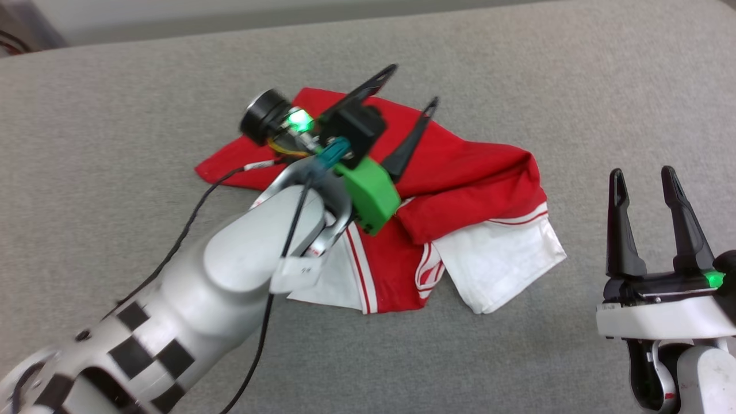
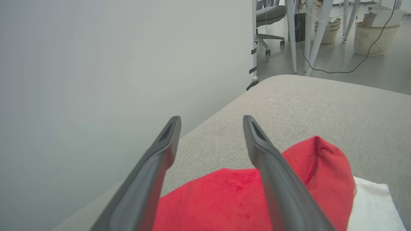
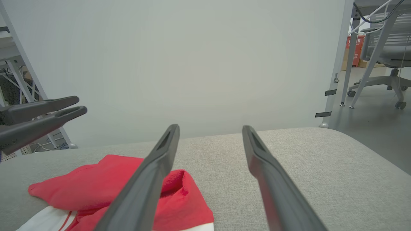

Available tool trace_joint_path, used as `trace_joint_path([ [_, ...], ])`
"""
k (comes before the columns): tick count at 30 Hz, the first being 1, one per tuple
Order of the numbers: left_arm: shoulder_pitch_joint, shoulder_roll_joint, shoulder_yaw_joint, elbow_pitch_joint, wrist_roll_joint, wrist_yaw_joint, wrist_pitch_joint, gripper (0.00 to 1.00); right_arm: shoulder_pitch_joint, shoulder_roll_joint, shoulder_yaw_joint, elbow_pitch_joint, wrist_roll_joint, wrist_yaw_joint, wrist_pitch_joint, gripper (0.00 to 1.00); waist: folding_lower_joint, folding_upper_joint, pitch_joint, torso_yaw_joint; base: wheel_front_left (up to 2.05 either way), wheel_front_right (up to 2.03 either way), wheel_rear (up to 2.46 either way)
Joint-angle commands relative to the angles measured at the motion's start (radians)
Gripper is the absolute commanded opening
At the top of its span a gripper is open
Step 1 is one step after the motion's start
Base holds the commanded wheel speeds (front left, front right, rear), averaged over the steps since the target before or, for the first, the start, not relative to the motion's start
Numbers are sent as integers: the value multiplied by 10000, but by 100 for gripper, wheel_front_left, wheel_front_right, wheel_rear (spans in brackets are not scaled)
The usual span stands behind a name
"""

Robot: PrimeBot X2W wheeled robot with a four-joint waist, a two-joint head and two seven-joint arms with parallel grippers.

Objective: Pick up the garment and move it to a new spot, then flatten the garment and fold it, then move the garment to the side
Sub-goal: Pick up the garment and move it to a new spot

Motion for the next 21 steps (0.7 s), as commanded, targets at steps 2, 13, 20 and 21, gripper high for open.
trace_joint_path([
  [2,855,402,642,-659,397,549,-53,100,247,-14,-69,39,-104,-7,-49,100,1,0,-849,783,0,0,0],
  [13,4712,1254,4351,-3142,1840,2266,-57,100,763,-14,-212,196,-308,-7,-49,100,1,0,-1555,1346,0,0,0],
  [20,7291,891,6577,-4089,2864,2443,-58,100,1045,-14,-230,351,-388,-7,-49,100,1,0,-1910,1502,0,0,0],
  [21,7564,812,6794,-4150,2983,2402,-58,100,1086,-14,-234,378,-406,-7,-49,100,1,0,-1954,1521,0,0,0],
])
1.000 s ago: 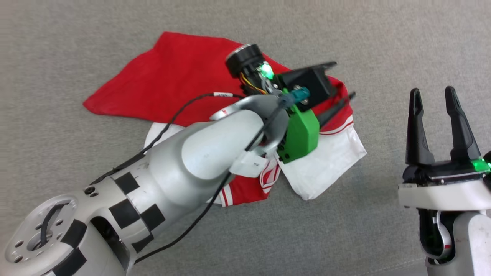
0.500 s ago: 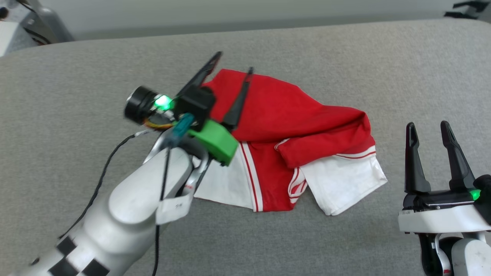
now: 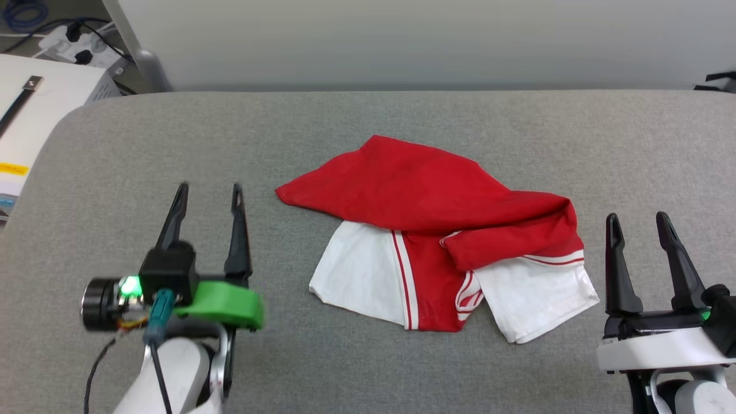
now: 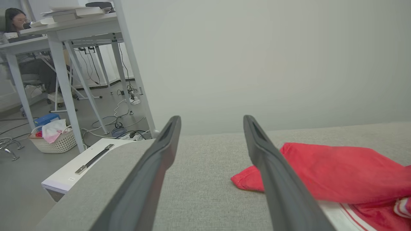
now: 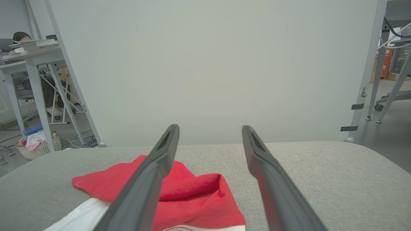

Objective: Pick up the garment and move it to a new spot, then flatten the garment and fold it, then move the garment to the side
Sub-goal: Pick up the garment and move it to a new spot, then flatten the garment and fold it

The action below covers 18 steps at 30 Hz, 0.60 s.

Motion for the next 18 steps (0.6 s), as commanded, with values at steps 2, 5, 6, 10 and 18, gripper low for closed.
trace_joint_path([
  [2,678,-247,478,-185,378,-119,-56,100,213,-16,-14,97,-121,-6,-48,100,1,0,-235,140,0,0,0],
  [5,1401,-613,1089,-333,782,-372,-56,100,386,-16,-42,188,-204,-6,-48,100,1,0,-418,211,0,0,0],
  [6,1583,-708,1241,-361,901,-456,-56,100,440,-16,-59,214,-214,-6,-48,100,1,0,-470,232,0,0,0],
  [10,2291,-1164,1764,-397,1331,-906,-56,100,721,-16,-103,348,-282,-6,-48,100,1,0,-698,306,0,0,0],
  [18,2977,-1954,2386,-125,1900,-1853,-56,100,1185,-16,-77,601,-324,-6,-48,100,1,0,-959,379,0,0,0],
])
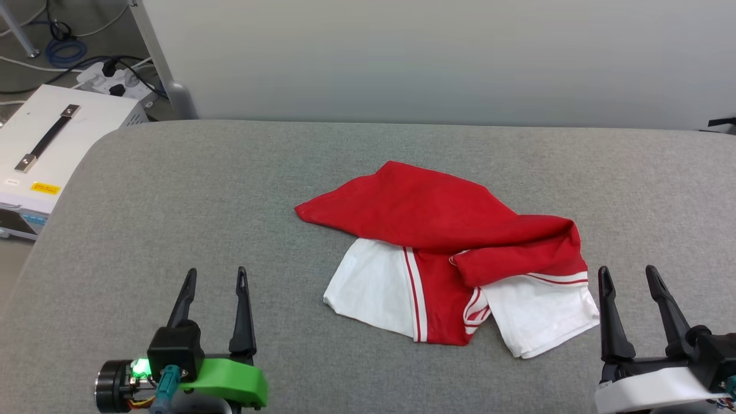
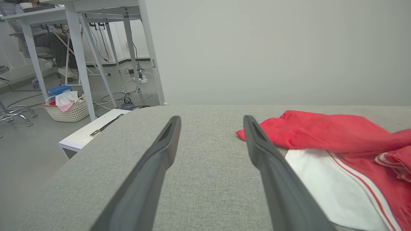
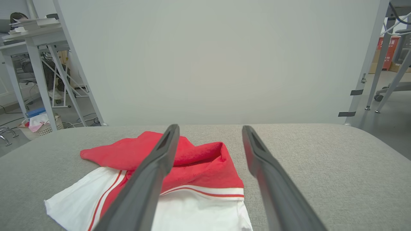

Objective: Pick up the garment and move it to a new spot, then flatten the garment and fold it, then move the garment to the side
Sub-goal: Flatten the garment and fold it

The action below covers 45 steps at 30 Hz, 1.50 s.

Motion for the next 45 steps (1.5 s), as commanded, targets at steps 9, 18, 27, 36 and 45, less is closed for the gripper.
trace_joint_path([
  [9,439,-564,404,357,540,-808,-57,100,372,-14,86,208,-54,-6,-49,100,1,0,-143,-122,0,0,0],
  [18,484,-832,713,524,814,-1181,-57,100,376,-14,134,287,-41,-6,-49,100,1,0,-131,-174,0,0,0],
  [27,495,-986,895,574,976,-1364,-57,100,343,-14,156,320,4,-6,-49,100,1,0,-155,-167,0,0,0],
  [36,428,-1084,968,612,1070,-1480,-57,100,-5,-14,-55,-1,-229,-6,-49,100,1,0,-91,-88,0,0,0],
  [45,132,-1150,958,557,1133,-1505,-57,100,-2020,-664,-494,-757,155,-6,-49,100,1,0,338,-23,0,0,0],
])
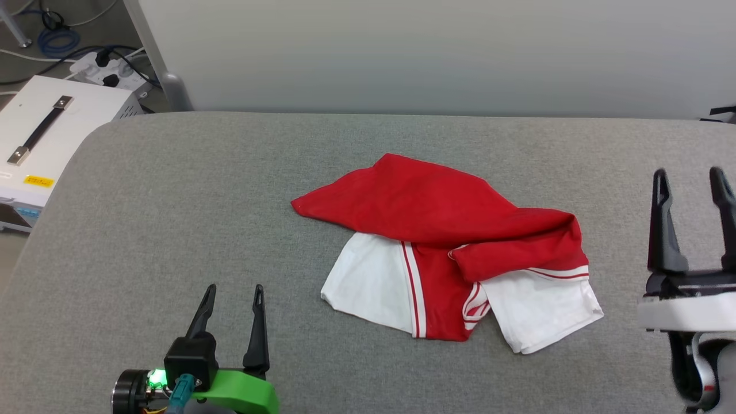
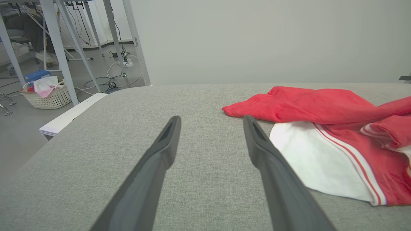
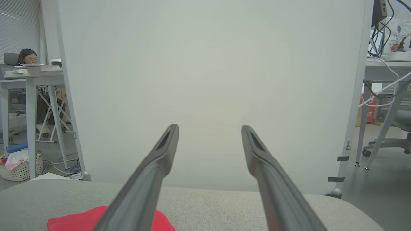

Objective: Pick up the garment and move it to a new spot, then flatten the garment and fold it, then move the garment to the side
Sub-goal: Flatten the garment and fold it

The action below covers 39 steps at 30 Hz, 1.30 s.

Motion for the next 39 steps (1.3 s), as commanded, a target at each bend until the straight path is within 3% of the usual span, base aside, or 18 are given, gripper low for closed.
trace_joint_path([
  [1,-188,-60,-1,-42,62,-37,-57,100,-405,-259,96,-43,244,-6,-48,100,0,0,140,37,0,0,0],
  [9,-280,-90,-18,-15,70,-34,-57,100,-1696,-2455,2173,571,1490,-6,218,100,0,0,286,137,0,0,0],
  [16,-371,-106,-50,-3,49,-21,-57,100,-2370,-4720,4977,314,3854,-6,3443,100,0,0,438,215,0,0,0],
  [22,-540,-114,-83,-40,62,-20,-57,100,-2824,-5988,6730,-21,5259,-6,6126,100,0,0,707,285,0,0,0],
  [29,-748,-119,-171,-103,61,0,-57,100,-3093,-6839,8158,203,6083,-6,8349,100,0,0,1156,445,0,0,0],
  [39,-1134,-122,-539,-142,-215,220,-57,100,-3818,-6516,9564,1402,5897,-6,8534,100,0,0,1975,861,0,0,0],
])
